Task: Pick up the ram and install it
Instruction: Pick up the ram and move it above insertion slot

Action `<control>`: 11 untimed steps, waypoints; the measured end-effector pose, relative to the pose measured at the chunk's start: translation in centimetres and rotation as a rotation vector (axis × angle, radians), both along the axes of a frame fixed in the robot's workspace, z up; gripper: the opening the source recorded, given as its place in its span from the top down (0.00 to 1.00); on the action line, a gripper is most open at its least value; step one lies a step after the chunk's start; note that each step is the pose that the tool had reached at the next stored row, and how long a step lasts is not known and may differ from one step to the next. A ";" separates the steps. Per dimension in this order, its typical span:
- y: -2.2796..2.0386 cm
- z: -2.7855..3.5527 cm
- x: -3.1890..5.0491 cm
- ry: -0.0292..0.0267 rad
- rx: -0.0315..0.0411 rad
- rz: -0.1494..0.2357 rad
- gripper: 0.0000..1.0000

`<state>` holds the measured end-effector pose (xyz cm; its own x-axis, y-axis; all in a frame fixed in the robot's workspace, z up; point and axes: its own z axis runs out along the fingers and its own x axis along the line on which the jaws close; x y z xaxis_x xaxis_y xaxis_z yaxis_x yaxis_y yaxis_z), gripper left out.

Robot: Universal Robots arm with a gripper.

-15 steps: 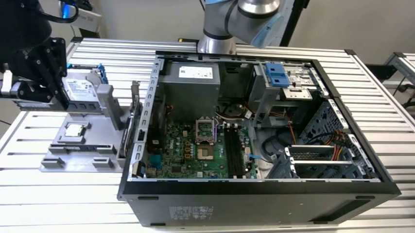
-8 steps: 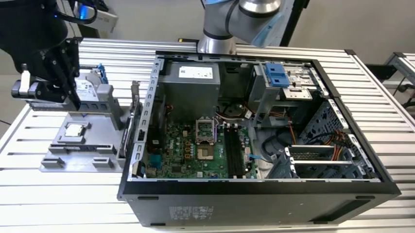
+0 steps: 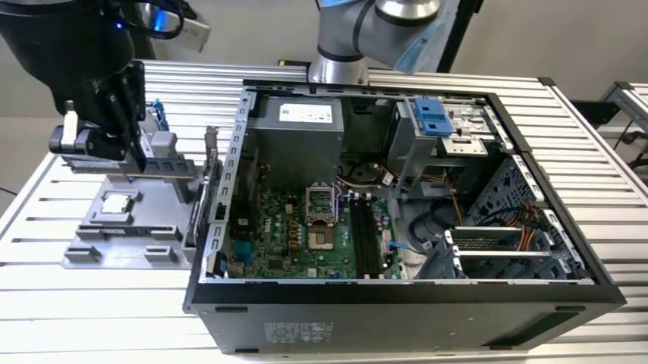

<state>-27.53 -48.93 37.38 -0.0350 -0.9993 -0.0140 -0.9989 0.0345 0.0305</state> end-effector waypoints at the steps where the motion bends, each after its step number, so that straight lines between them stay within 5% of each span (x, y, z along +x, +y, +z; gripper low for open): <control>1: 0.00 0.00 0.28 0.0003 0.0000 0.000 1.00; 11: 0.00 0.00 2.90 0.0025 0.0000 0.000 1.00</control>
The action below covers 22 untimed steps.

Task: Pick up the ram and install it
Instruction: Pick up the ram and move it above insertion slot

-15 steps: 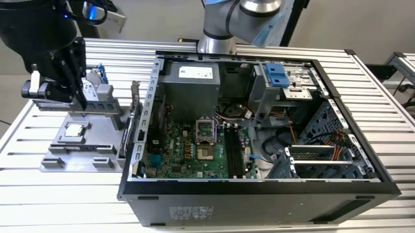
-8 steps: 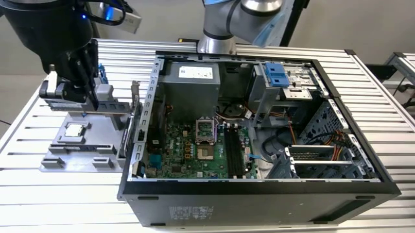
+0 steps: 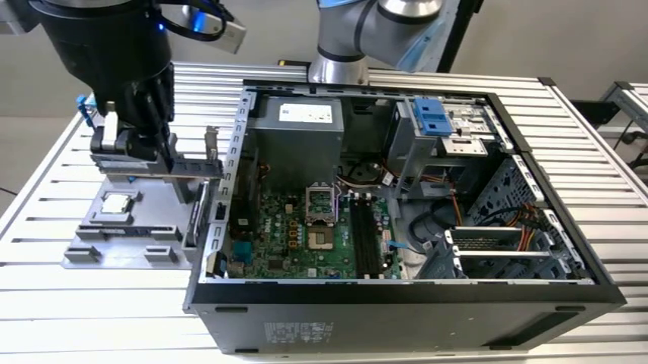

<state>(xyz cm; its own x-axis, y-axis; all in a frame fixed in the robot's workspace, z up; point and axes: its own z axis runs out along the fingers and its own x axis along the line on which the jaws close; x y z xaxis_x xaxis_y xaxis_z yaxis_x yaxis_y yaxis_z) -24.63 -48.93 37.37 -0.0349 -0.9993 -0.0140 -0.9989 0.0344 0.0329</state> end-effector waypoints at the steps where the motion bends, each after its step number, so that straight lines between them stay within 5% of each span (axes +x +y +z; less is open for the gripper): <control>1: 0.00 0.00 0.26 0.0002 0.0000 0.000 1.00; 22: 0.00 0.00 5.95 0.0050 0.0000 0.000 1.00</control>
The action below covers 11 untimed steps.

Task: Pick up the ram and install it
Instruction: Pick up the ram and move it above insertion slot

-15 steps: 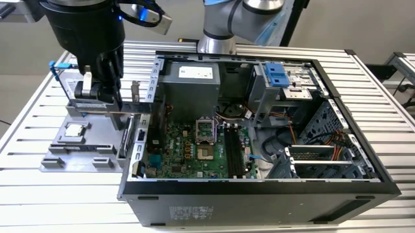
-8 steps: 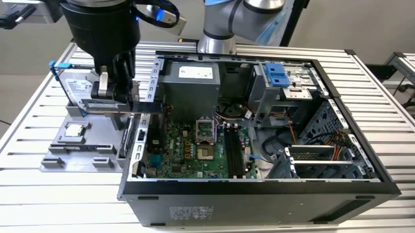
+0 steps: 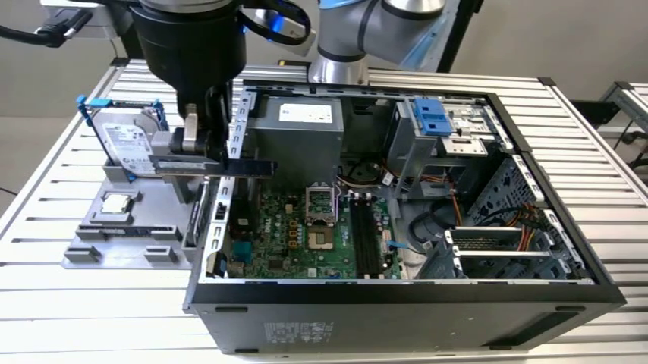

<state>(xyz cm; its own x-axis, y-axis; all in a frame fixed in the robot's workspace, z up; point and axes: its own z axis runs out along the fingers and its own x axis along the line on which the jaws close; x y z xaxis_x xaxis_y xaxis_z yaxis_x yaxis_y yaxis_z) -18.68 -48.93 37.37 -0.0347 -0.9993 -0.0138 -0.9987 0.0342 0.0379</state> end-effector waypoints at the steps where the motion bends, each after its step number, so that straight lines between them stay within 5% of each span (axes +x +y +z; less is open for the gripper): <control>1: 0.00 0.00 0.27 0.0003 -0.0001 0.000 1.00; 11: 0.00 0.00 3.09 0.0027 0.0000 0.000 1.00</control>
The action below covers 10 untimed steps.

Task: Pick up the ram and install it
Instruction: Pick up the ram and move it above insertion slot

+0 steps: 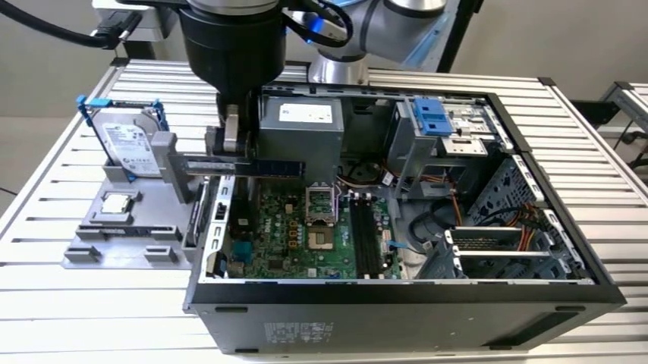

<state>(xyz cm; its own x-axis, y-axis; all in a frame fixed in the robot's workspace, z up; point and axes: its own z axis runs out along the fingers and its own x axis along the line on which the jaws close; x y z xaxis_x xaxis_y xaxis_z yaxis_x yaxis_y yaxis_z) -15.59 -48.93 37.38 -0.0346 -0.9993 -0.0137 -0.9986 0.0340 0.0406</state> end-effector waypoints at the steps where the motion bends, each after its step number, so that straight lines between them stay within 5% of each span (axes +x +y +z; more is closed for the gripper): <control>1: 0.00 0.00 0.27 0.0002 0.0000 0.000 1.00; 10: 0.00 0.00 2.70 0.0022 0.0000 0.000 1.00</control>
<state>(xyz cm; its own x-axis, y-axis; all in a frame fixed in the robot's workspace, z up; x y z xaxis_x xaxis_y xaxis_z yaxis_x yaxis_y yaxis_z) -12.89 -48.93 37.38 -0.0344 -0.9993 -0.0136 -0.9985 0.0338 0.0428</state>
